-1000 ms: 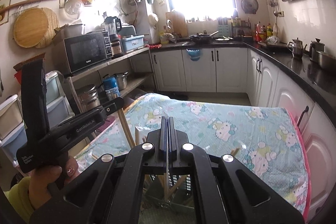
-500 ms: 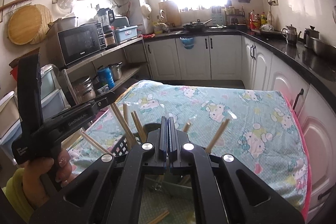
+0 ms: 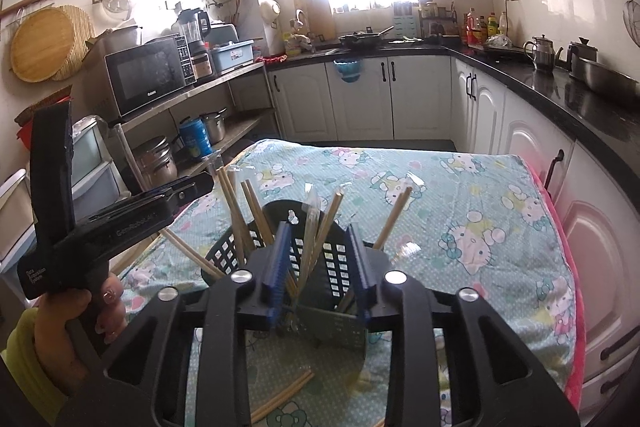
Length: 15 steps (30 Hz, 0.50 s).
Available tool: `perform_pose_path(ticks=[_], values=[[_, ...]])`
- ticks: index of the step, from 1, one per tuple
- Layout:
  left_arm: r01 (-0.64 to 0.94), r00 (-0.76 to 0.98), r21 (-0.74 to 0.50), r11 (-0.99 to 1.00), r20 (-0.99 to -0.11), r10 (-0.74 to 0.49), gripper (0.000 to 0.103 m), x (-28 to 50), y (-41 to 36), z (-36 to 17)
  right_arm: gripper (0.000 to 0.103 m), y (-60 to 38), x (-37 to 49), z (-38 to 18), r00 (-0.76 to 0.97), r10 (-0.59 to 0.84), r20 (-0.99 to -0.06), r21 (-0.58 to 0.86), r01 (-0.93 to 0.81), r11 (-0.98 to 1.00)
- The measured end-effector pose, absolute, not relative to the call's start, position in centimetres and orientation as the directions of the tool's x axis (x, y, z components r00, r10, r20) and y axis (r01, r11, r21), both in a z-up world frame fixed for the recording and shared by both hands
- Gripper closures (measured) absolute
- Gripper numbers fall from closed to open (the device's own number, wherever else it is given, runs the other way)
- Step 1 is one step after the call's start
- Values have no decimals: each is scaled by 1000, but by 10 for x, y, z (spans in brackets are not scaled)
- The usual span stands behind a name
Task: Organize utensils
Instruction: 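Open both tools to release the chopsticks in the caddy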
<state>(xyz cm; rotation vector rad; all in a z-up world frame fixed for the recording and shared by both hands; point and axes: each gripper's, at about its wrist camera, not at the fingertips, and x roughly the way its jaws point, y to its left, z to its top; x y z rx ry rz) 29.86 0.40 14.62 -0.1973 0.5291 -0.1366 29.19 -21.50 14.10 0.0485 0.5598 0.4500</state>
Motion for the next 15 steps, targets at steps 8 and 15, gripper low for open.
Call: perform_pose_path(ticks=[8, 15], values=[[90, 857, -219, 972, -480, -187, 55, 278, 2, 147, 57, -229, 276, 135, 754, 412, -512, 167, -383, 908], [101, 856, -224, 969, -477, -200, 36, 260, 0, 144, 49, -241, 262, 129, 757, 397, -519, 168, -365, 916]])
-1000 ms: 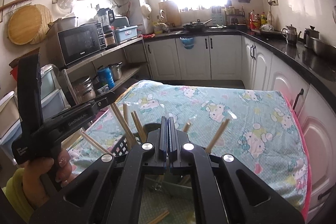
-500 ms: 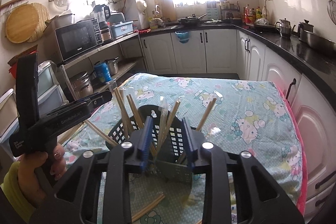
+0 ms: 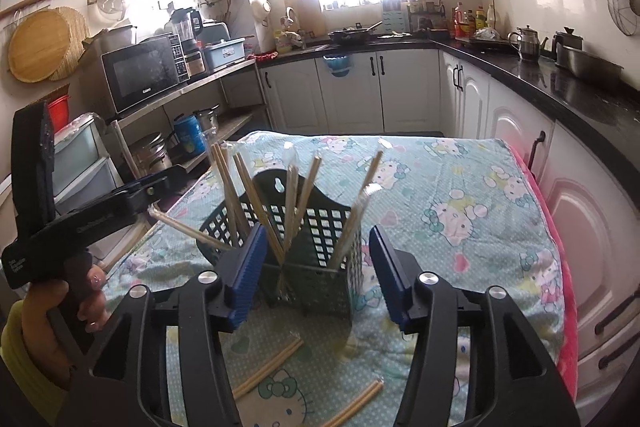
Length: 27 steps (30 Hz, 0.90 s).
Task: Organize utensils
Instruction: 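Open both tools to release the chopsticks in the caddy, then withdraw both open tools and move them over the last chopsticks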
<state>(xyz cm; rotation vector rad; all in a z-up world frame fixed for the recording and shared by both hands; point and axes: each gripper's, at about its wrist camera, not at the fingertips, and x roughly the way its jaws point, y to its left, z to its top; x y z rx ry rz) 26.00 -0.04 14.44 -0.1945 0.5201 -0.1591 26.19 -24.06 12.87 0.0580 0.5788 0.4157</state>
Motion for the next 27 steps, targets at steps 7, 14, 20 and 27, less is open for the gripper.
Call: perform_pose_path(ticks=[7, 14, 20, 27], values=[[117, 858, -235, 965, -466, -218, 20, 241, -2, 143, 44, -248, 248, 121, 757, 384, -529, 162, -354, 921], [128, 851, -244, 961, -471, -233, 13, 223, -2, 135, 41, -253, 235, 110, 751, 373, -545, 151, -350, 925], [144, 833, -246, 958, -492, -252, 13, 208, -7, 120, 40, -257, 228, 93, 735, 363, -573, 151, -340, 928], [177, 791, -238, 955, -543, -282, 13, 194, -19, 93, 40, -262, 226, 58, 694, 350, -630, 159, -326, 932]])
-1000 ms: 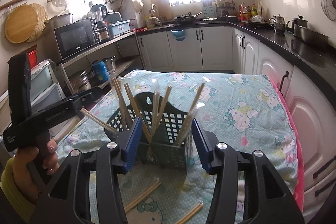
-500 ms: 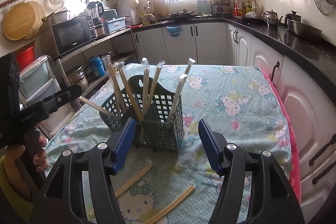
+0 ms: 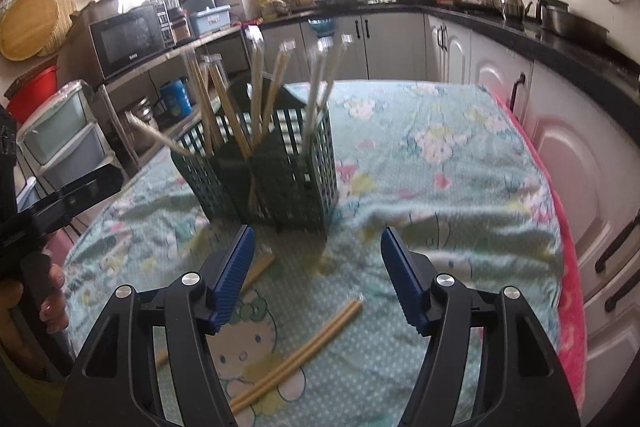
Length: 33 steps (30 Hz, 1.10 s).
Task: Organize utensils
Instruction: 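Withdraw both open tools and move them over the last chopsticks, then close the left tool on a wooden chopstick while the right tool grasps another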
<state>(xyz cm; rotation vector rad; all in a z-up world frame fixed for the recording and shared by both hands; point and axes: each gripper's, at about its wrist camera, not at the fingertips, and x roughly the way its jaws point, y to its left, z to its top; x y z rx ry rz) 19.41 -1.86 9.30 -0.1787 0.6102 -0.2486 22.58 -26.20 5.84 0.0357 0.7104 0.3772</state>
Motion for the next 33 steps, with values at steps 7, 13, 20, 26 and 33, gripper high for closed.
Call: perform_pose_path(ticks=[7, 13, 20, 26, 33], values=[[221, 714, -202, 954, -632, -300, 24, 190, -40, 53, 40, -264, 229, 18, 629, 328, -705, 162, -309, 937], [232, 634, -167, 958, -721, -279, 46, 207, -54, 18, 50, -265, 239, -12, 557, 331, -762, 195, -291, 937], [267, 569, -115, 957, -782, -253, 53, 229, -70, -5, 57, -262, 254, -29, 507, 334, -795, 227, -262, 938], [289, 523, -104, 952, -816, -247, 58, 249, -86, -15, 78, -261, 267, -33, 518, 314, -796, 213, -247, 945], [292, 522, -28, 956, -833, -184, 83, 269, -107, -20, 92, -268, 272, -20, 539, 364, -759, 258, -264, 929]])
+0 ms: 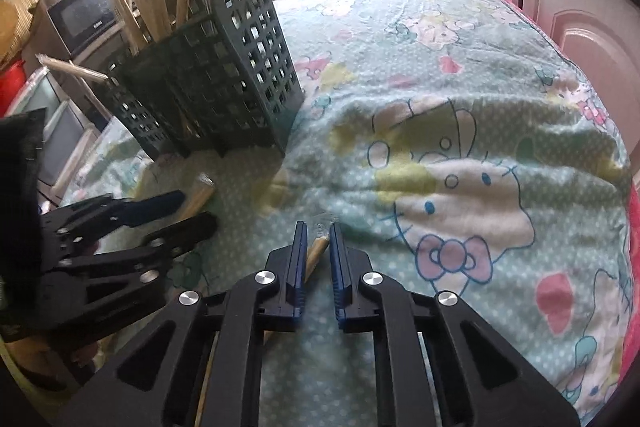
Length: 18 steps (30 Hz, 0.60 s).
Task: Organize utensils
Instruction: 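Close the left tool on a wooden chopstick while the right tool grasps another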
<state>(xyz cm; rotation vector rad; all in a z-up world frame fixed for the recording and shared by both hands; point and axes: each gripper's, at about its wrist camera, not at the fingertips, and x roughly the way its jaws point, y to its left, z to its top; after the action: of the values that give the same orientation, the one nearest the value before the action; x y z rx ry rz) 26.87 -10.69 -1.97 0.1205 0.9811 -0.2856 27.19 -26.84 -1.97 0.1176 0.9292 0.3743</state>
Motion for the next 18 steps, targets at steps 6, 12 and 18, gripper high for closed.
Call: perform_pose_path(ticks=[6, 12, 18], values=[[311, 515, -58, 949, -828, -220, 102, 276, -110, -12, 94, -268, 267, 13, 582, 406, -704, 271, -308, 912], [328, 587, -116, 938, -753, -298, 102, 265, -96, 39, 96, -264, 258, 59, 636, 448, -629, 261, -371, 891], [333, 702, -151, 931, -620, -352, 102, 248, -71, 114, 97, -256, 248, 114, 698, 488, -524, 222, -441, 870]])
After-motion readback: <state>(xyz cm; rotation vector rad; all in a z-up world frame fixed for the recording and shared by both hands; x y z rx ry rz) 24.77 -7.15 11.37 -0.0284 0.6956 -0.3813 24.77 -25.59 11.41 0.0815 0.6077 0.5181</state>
